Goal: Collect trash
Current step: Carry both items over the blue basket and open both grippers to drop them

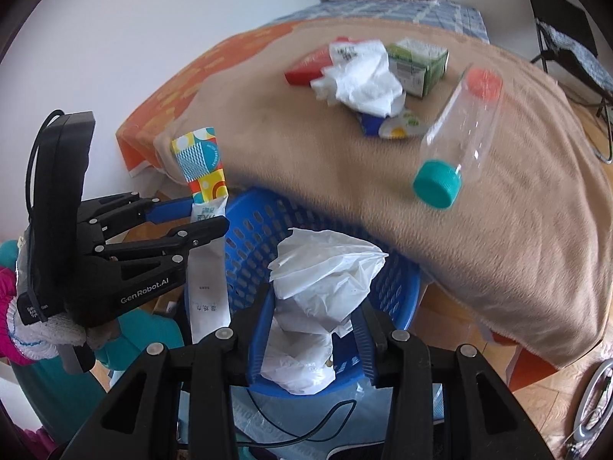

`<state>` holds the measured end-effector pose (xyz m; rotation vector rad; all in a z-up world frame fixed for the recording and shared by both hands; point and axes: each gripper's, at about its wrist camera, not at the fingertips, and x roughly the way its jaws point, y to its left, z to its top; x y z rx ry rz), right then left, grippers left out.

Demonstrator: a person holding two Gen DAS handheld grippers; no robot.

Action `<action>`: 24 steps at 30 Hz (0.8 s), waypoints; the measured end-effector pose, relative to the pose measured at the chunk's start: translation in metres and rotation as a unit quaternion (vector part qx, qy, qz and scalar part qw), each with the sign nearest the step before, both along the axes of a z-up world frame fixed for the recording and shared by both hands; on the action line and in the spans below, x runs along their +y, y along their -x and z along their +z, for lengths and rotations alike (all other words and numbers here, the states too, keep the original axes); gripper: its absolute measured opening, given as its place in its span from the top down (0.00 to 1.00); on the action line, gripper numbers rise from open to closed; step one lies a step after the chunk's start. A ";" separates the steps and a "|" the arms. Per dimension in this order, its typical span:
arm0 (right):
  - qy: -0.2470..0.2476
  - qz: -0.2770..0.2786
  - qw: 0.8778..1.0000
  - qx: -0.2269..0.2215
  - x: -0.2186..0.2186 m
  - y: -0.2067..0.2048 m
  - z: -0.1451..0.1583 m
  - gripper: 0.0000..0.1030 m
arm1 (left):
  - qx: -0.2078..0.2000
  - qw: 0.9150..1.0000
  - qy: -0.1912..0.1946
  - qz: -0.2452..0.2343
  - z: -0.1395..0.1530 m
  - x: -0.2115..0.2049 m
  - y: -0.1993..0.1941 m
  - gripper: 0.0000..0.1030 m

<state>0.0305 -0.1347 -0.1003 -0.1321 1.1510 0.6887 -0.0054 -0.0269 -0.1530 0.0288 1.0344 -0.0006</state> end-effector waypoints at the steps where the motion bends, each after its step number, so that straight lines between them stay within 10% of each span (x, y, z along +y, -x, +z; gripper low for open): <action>1: 0.002 -0.001 1.000 0.004 0.001 0.000 -0.002 0.60 | 0.003 1.000 0.001 0.000 -0.002 0.000 0.000 0.67; 24: 0.015 -0.007 1.000 0.010 0.005 -0.009 -0.005 0.42 | 0.030 0.999 0.012 -0.008 -0.009 -0.002 -0.003 0.52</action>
